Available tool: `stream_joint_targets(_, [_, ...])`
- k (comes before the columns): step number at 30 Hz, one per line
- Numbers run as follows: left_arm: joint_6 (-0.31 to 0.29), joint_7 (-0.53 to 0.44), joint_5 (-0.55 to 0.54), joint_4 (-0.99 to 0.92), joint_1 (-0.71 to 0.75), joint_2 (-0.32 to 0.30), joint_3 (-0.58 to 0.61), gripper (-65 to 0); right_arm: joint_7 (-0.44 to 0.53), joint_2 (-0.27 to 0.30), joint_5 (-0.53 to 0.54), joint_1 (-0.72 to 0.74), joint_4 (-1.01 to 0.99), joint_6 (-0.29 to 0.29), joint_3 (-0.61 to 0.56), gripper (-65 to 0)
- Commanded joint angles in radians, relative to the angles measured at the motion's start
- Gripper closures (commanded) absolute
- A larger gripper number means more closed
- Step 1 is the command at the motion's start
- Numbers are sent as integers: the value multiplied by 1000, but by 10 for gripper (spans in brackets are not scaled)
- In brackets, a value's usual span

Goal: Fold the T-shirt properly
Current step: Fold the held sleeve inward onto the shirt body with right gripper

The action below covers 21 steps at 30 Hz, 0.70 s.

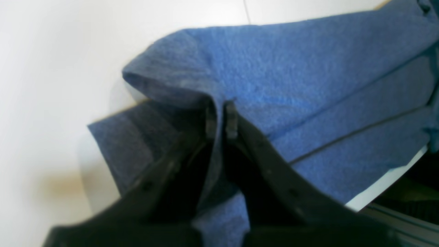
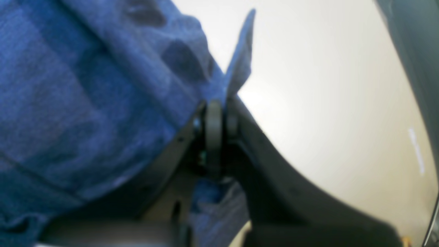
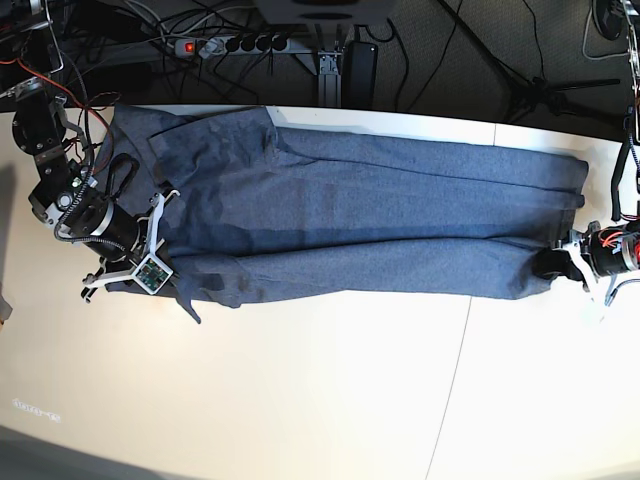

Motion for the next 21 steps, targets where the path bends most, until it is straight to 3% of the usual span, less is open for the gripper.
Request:
stream_joint_targets(1, [-24, -15, -16, 14, -17, -25, -8, 0, 9, 19, 10, 18, 14, 75, 10, 0])
stream_joint_targets(10, [-24, 15, -18, 14, -14, -25, -8, -18, -5, 19, 80, -68, 13, 75, 9, 0])
stream_joint_targets(13, [-24, 15, -24, 14, -14, -26, -8, -309, -5, 19, 112, -79, 13, 74, 9, 0])
stream_joint_targets(14, [-24, 15, -20, 14, -14, -25, -8, -372, -5, 19, 117, -79, 13, 74, 10, -46])
stream_joint_targets(15, [-24, 23, -18, 14, -14, -25, -8, -394, -5, 19, 117, -78, 13, 74, 10, -135])
stream_joint_targets(17, [-24, 58, -21, 14, -14, -25, -8, -393, -5, 19, 142, -78, 13, 74, 10, -331])
stream_joint_targets(18, [-24, 66, -30, 14, -14, -26, -9, -393, -5, 19, 169, -78, 13, 74, 10, -393])
stream_joint_targets(21, [-24, 67, -49, 14, -15, -29, -24, -393, -5, 18, 263, -71, 16, 74, 10, -413])
